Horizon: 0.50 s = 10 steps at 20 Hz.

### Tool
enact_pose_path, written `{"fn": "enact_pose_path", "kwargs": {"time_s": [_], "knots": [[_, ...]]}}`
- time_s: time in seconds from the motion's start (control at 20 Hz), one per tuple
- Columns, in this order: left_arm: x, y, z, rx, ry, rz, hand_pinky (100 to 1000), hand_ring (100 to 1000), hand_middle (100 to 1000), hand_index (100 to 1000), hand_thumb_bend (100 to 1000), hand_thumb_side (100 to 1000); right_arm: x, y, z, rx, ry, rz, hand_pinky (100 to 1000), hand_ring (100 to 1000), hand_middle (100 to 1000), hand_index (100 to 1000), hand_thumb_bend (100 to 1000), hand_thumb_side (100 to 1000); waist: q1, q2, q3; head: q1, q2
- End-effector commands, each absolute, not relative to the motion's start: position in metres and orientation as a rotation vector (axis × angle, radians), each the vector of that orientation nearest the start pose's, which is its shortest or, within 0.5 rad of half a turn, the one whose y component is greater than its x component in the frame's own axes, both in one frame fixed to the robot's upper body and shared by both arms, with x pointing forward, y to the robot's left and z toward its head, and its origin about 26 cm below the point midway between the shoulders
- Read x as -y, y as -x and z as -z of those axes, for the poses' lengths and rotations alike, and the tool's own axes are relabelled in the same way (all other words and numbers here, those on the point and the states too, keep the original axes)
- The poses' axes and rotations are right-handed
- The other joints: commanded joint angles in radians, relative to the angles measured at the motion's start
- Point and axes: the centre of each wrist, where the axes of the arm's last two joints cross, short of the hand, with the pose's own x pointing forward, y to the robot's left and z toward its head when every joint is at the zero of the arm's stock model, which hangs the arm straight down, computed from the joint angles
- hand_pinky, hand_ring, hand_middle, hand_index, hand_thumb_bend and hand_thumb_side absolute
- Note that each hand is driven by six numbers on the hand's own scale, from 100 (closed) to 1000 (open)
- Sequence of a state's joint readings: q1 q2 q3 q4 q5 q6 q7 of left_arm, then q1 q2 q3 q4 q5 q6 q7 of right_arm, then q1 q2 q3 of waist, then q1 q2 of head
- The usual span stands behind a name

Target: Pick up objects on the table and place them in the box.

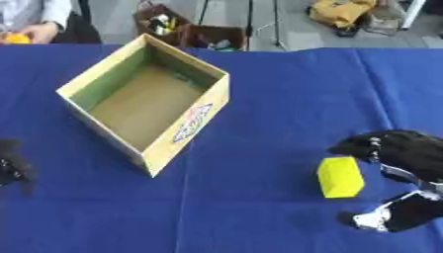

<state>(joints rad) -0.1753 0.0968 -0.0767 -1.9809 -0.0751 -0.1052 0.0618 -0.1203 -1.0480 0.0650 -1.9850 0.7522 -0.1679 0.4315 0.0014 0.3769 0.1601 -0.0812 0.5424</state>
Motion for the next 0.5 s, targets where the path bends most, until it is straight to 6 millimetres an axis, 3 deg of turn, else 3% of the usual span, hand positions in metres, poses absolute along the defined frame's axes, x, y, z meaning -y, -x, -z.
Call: {"fn": "enact_pose_path", "kwargs": {"time_s": [0.05, 0.5], "knots": [[-0.2155, -0.2851, -0.1493, 2.275, -0.033, 0.189, 232, 393, 398, 655, 100, 1000, 0.3491, -0.2725, -0.2434, 1.249, 1.183, -1.944, 777, 830, 834, 973, 451, 812, -0.003, -0.014, 0.001, -0.003, -0.009], [-0.215, -0.2849, -0.149, 2.274, -0.034, 0.196, 231, 393, 398, 655, 100, 1000, 0.3485, -0.2723, -0.2428, 1.206, 1.209, -1.937, 768, 821, 808, 951, 405, 747, -0.005, -0.006, 0.005, -0.013, -0.013]]}}
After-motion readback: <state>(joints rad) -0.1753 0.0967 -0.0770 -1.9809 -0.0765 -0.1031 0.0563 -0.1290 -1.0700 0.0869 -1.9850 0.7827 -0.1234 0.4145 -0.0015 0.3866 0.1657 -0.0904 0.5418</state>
